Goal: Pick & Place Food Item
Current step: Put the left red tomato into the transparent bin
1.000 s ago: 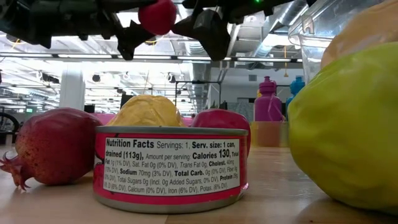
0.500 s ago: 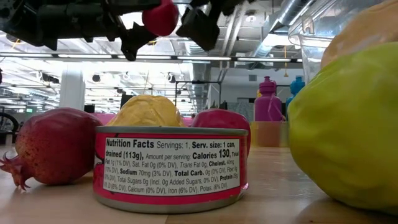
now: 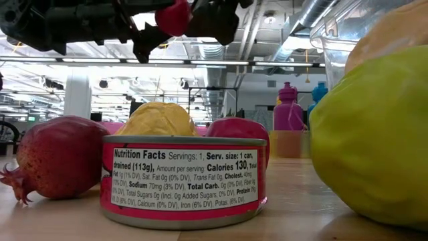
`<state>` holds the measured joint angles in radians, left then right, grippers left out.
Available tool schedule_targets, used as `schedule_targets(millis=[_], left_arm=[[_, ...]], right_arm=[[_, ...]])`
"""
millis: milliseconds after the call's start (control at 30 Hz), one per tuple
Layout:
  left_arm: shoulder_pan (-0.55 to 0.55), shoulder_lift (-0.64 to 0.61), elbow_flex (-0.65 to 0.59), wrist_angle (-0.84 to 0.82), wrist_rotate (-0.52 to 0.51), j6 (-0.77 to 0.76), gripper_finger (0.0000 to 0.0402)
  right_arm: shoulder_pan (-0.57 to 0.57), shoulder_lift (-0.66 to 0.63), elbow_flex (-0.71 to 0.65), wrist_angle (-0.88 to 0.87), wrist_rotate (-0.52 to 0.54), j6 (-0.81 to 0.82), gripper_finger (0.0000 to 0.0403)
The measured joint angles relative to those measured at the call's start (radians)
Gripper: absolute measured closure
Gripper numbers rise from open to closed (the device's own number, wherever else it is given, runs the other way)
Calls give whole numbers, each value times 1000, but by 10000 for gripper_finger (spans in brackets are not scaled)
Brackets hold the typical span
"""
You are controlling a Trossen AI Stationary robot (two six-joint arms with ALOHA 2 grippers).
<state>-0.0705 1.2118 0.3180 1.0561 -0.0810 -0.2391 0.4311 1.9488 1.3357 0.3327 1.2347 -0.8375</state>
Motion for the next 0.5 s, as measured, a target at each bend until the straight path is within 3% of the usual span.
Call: schedule_targets(millis=[500], left_arm=[[11,0,0,4,2,-11,138]], right_arm=[[-48,0,0,89,-78,-60,5]])
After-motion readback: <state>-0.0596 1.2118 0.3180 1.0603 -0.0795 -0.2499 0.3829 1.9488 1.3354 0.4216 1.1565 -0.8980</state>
